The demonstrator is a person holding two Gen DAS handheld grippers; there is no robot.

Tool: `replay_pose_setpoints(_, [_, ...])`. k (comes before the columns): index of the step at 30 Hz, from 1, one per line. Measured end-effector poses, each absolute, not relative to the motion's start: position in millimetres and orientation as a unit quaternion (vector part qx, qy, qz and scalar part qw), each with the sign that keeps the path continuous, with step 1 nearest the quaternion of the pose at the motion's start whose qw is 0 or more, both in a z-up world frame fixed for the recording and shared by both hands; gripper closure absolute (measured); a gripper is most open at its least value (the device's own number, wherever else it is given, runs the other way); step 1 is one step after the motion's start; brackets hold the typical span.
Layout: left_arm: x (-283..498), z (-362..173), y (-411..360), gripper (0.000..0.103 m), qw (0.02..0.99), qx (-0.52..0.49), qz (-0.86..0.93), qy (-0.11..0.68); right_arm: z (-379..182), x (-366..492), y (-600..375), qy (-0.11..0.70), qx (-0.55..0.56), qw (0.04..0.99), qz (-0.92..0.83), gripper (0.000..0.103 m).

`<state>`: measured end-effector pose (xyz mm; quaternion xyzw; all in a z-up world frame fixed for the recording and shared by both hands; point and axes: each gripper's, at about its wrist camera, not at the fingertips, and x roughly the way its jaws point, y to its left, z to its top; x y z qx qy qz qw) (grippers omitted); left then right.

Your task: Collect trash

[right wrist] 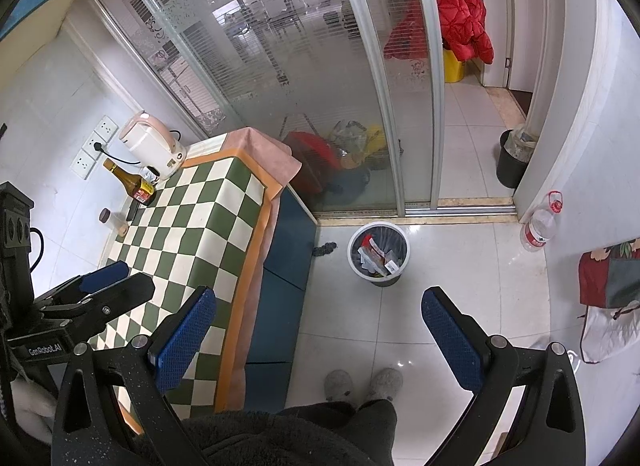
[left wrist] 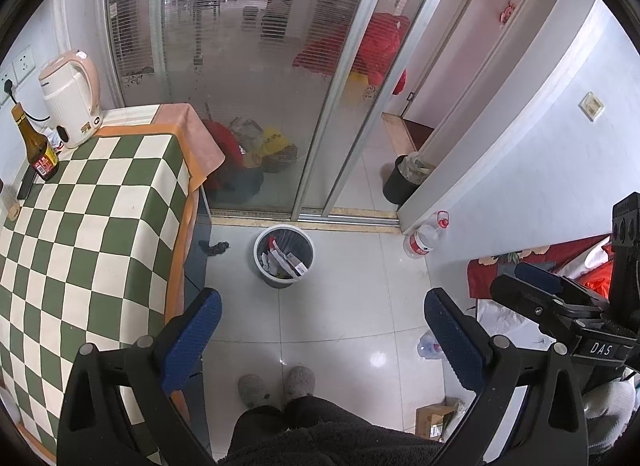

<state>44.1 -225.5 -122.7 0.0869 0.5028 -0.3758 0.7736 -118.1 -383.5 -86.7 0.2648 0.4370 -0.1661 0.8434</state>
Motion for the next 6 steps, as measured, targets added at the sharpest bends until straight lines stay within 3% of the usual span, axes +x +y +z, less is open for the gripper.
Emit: replay_pose_setpoints(6, [41.9, -119.9, -222.6, 0.0, 0.779, 0.09, -0.378, 0.493, -86.5, -117.9, -385.0, 0.437, 0.265, 0.844, -0.165, 0.0])
